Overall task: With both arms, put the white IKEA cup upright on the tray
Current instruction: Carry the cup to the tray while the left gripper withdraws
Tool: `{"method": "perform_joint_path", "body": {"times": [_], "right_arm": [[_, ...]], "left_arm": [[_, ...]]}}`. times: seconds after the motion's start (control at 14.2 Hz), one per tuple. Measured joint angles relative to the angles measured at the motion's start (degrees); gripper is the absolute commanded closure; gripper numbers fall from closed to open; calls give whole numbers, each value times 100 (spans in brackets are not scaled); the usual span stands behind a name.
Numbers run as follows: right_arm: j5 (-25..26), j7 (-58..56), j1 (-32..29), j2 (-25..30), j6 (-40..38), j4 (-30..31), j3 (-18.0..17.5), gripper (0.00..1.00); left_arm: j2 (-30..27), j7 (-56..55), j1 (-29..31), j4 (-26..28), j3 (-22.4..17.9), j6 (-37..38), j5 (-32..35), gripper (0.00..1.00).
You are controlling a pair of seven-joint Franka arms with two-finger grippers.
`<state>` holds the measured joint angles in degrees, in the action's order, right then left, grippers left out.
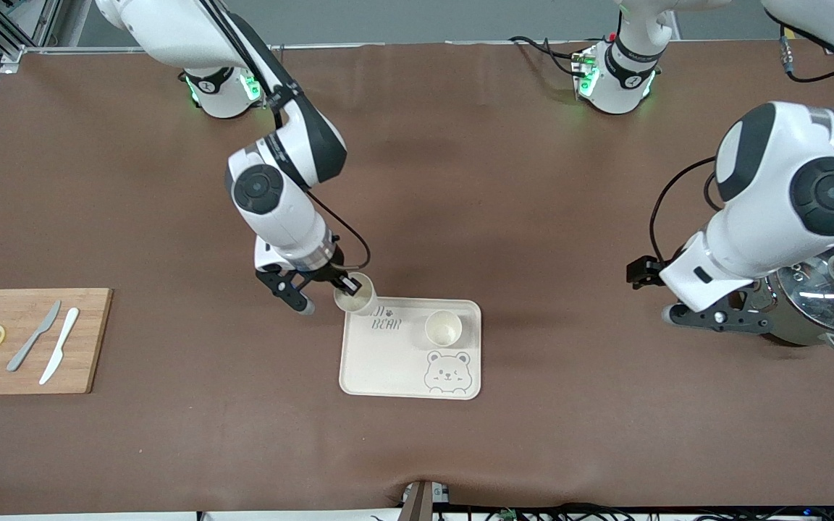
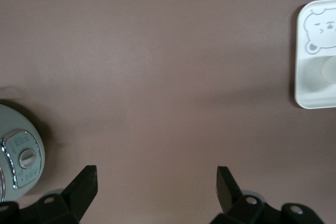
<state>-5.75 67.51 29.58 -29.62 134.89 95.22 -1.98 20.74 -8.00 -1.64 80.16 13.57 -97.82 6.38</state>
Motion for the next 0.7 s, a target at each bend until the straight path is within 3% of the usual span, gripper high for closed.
{"method": "perform_joint_path", "body": {"times": [0.42, 0.7], "right_arm": [[333, 180, 22, -612, -7, -603, 94, 100], [443, 196, 12, -792, -7, -738, 121, 100]], "left_arm": [[-733, 3, 346, 77, 0, 593, -347, 0], [-1110, 3, 369, 481, 0, 655, -439, 0]]}}
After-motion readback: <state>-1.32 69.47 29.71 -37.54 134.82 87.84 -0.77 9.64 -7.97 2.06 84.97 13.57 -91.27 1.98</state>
